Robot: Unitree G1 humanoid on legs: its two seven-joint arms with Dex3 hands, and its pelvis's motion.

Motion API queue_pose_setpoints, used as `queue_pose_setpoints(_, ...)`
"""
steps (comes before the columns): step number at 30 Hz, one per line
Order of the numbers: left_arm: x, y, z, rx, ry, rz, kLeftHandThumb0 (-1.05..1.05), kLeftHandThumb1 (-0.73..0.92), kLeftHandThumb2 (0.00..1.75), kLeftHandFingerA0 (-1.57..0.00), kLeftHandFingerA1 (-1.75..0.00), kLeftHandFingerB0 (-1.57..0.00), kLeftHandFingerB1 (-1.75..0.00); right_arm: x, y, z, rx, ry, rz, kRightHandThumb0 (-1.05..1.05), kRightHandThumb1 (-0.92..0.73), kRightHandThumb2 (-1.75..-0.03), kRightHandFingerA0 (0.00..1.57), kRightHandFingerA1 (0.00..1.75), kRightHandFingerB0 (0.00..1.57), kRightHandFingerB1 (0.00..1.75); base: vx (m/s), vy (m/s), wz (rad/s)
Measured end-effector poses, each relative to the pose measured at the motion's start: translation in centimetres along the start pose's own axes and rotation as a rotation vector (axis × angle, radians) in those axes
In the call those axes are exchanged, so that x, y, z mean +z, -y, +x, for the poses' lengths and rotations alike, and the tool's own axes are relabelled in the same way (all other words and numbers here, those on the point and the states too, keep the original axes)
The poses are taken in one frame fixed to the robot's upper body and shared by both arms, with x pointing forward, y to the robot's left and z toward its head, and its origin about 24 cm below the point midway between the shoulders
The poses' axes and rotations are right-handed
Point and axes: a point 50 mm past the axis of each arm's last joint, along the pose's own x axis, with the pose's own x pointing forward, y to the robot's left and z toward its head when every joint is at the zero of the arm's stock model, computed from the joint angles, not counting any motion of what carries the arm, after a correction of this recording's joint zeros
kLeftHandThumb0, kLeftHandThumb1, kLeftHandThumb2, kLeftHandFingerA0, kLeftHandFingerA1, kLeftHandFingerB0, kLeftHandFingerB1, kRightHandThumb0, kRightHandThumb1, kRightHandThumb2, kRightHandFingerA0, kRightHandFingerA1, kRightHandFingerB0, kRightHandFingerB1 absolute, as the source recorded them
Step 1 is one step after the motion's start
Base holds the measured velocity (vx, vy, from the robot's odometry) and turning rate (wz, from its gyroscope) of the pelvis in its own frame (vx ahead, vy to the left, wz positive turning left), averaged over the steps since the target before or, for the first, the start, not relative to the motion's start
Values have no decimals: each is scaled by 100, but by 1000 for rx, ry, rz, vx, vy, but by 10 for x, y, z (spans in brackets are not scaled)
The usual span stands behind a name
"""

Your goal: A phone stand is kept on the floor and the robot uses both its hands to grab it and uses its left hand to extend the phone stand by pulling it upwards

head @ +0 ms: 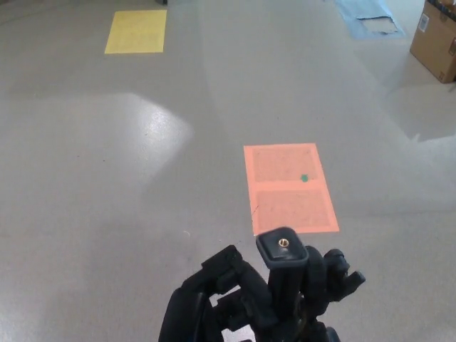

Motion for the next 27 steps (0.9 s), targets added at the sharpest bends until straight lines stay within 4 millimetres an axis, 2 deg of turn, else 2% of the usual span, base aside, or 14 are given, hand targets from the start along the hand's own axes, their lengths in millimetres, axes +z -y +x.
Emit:
queue_pose_setpoints(8,-3,-8,-6,31,58,82,-16,63,64,-87,-175,-71,-175,0,3,-5,0,2,7,-28,-86,-72,110,175,82,175,0,0,0)
queue_pose_setpoints(9,-4,-10,-7,35,63,93,-48,50,55,-64,-106,-70,-76,0,4,-6,-1,1,8,-80,-58,-93,22,81,7,58,0,0,0)
queue_pose_setpoints(10,-4,-11,-7,39,69,104,-83,51,57,-9,-27,-19,-28,0,5,-6,-1,5,8,-90,-56,-89,0,0,0,0,0,0,0)
queue_pose_setpoints(11,-4,-14,-7,47,70,121,-82,45,91,0,0,-9,-16,1,7,-6,2,10,5,-93,-53,-88,0,0,0,0,0,0,0)
queue_pose_setpoints(15,3,-27,-10,-16,96,254,-82,45,91,0,0,-9,-16,5,19,-5,49,46,-37,-93,-53,-88,0,0,0,0,0,0,0)
queue_pose_setpoints(16,4,-29,-10,-33,99,283,-105,61,60,0,0,0,-19,5,20,-6,66,50,-47,-104,-76,-63,0,0,0,0,0,0,0)
queue_pose_setpoints(19,7,-36,-12,-64,104,374,-105,62,60,0,0,0,-17,9,24,-6,80,56,-70,-103,-78,-64,0,0,0,0,0,0,0)
queue_pose_setpoints(20,7,-39,-12,-68,104,405,-105,60,67,0,0,0,-20,10,25,-7,82,59,-82,-91,-74,-69,0,0,0,0,0,0,0)
queue_pose_setpoints(22,8,-45,-13,-68,101,449,-105,60,67,0,0,0,-20,11,28,-8,86,60,-108,-91,-74,-69,0,0,0,0,0,0,0)
queue_pose_setpoints(23,8,-48,-13,-67,98,465,-105,62,60,0,0,0,-16,12,30,-8,87,61,-121,-89,-73,-69,0,0,0,0,0,0,0)
queue_pose_setpoints(24,8,-50,-14,-65,96,476,-105,62,60,0,0,0,-16,12,31,-8,88,59,-132,-89,-73,-69,0,0,0,0,0,0,0)
queue_pose_setpoints(25,9,-52,-14,-61,94,485,-104,61,60,0,0,0,-15,12,32,-9,89,56,-143,-100,-75,-64,0,0,0,0,0,0,0)
queue_pose_setpoints(27,9,-54,-15,-58,89,497,-104,61,60,0,0,0,-15,12,34,-10,92,50,-166,-100,-75,-64,0,0,0,0,0,0,0)
